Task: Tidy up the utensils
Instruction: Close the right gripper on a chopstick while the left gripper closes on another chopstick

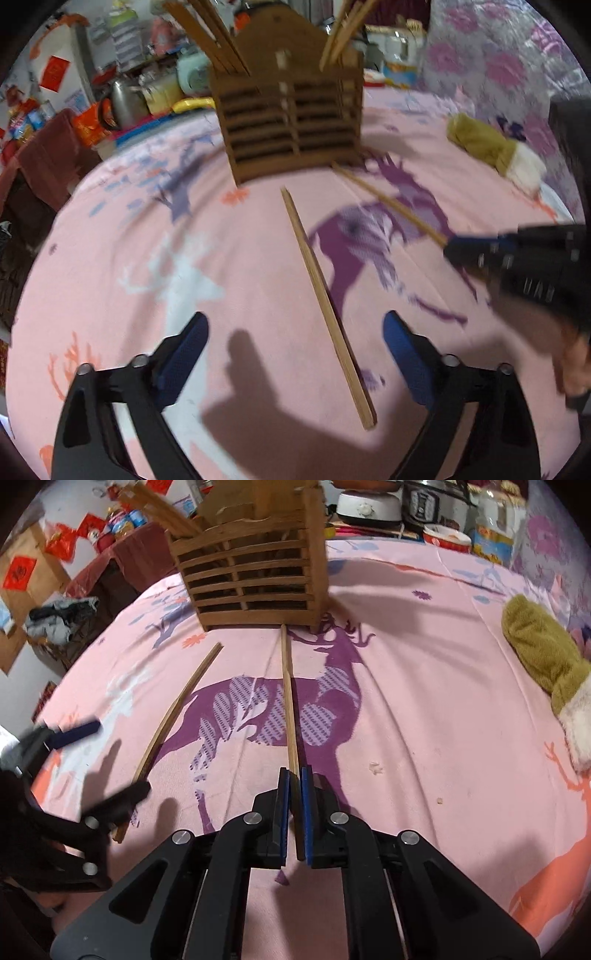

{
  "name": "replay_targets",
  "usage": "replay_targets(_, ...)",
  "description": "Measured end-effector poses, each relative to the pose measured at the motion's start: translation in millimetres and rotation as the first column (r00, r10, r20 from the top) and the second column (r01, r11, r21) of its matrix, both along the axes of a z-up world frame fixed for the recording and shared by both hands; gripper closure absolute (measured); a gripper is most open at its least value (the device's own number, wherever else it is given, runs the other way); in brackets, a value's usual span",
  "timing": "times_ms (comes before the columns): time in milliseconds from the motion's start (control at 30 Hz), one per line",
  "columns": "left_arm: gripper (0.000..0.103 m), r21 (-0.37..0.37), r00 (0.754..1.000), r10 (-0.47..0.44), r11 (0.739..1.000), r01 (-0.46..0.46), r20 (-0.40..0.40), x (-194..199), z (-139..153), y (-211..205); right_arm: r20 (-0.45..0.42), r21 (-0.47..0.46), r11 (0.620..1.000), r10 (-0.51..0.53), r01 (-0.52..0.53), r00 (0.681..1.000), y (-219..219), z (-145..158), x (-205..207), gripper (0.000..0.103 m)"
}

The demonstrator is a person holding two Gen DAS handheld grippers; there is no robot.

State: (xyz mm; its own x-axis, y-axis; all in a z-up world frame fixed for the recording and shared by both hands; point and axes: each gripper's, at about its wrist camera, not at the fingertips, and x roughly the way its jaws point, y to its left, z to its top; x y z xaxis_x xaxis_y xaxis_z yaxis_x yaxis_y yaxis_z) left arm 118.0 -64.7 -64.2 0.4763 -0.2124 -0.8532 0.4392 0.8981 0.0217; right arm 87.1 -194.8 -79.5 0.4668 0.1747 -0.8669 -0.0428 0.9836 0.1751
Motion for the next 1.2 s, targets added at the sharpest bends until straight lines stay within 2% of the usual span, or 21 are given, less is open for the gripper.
replay_targets(33, 0.024, -0.002, 1.000, -0.005, 1.000, 0.005, -0.017, 1.0, -3.0, 1.7, -0.001, 0.016, 1.000, -0.012, 0.012, 1.000, -4.1, 0.9, -0.3, 0.091)
replay_targets(133, 0.051, -0.025, 1.000, -0.015, 1.000, 0.014, -0.025, 2.3, -4.4, 4.7, 0.011, 0.024, 0.999, -0.032, 0.032, 0.999, -8.2, 5.0, -2.0, 0.086)
replay_targets(200, 0.078, -0.017, 1.000, -0.011, 1.000, 0.011, -0.007, 7.0, -4.2, 6.3, 0.021, 0.026, 0.999, -0.040, 0.039, 0.999, -9.9, 7.0, -3.6, 0.083)
replay_targets(267, 0.090, -0.001, 0.999, 0.032, 0.999, -0.032, 0.002, 20.8, -6.5, 13.5, 0.026, 0.034, 0.998, -0.045, 0.044, 0.999, -10.9, 9.1, -3.7, 0.083)
replay_targets(333, 0.090, -0.006, 0.995, 0.100, 0.995, -0.100, -0.001, 34.7, -6.4, 26.3, 0.029, 0.031, 0.999, -0.042, 0.041, 0.999, -9.2, 9.9, -3.3, 0.083)
replay_targets(433, 0.090, -0.048, 0.990, 0.136, 0.989, -0.137, -0.027, 45.4, -4.4, 41.3, 0.034, 0.027, 0.999, -0.030, 0.029, 0.999, -6.2, 11.0, -4.8, 0.082)
replay_targets(467, 0.085, -0.051, 0.989, 0.143, 0.988, -0.144, -0.027, 45.4, -3.4, 43.0, 0.038, 0.023, 0.999, -0.027, 0.027, 0.999, -5.3, 11.9, -5.5, 0.081)
replay_targets(500, 0.066, -0.046, 0.989, 0.147, 0.988, -0.148, -0.025, 44.7, -2.9, 43.4, 0.041, 0.022, 0.999, -0.027, 0.026, 0.999, -5.5, 12.7, -6.5, 0.080)
replay_targets(567, 0.051, -0.046, 0.989, 0.150, 0.988, -0.150, -0.011, 40.7, 0.1, 45.3, 0.046, 0.021, 0.999, -0.025, 0.024, 0.999, -6.6, 13.7, -10.7, 0.078)
replay_targets(800, 0.052, -0.080, 0.988, 0.151, 0.985, -0.153, -0.031, 28.5, 1.8, 69.3, 0.063, 0.036, 0.998, -0.059, 0.057, 0.996, -31.3, 14.3, -33.4, 0.072)
replay_targets(967, 0.053, -0.103, 0.993, 0.119, 0.988, -0.119, -0.005, 16.1, 7.9, 71.9, 0.083, 0.041, 0.997, -0.062, 0.059, 0.995, -32.7, 18.4, -34.1, 0.071)
replay_targets(1033, 0.056, -0.092, 0.996, 0.094, 0.991, -0.093, -0.002, 12.5, 6.5, 66.9, 0.084, 0.036, 0.998, -0.053, 0.050, 0.995, -29.6, 18.2, -33.9, 0.071)
replay_targets(1100, 0.066, -0.069, 0.997, 0.074, 0.995, -0.075, -0.011, 10.8, 2.4, 62.3, 0.087, 0.036, 0.998, -0.049, 0.046, 0.995, -28.7, 18.6, -34.1, 0.071)
replay_targets(1200, 0.069, -0.048, 0.998, 0.066, 0.997, -0.067, -0.018, 10.2, -1.7, 59.6, 0.089, 0.047, 0.998, -0.049, 0.045, 0.995, -29.8, 19.2, -34.7, 0.071)
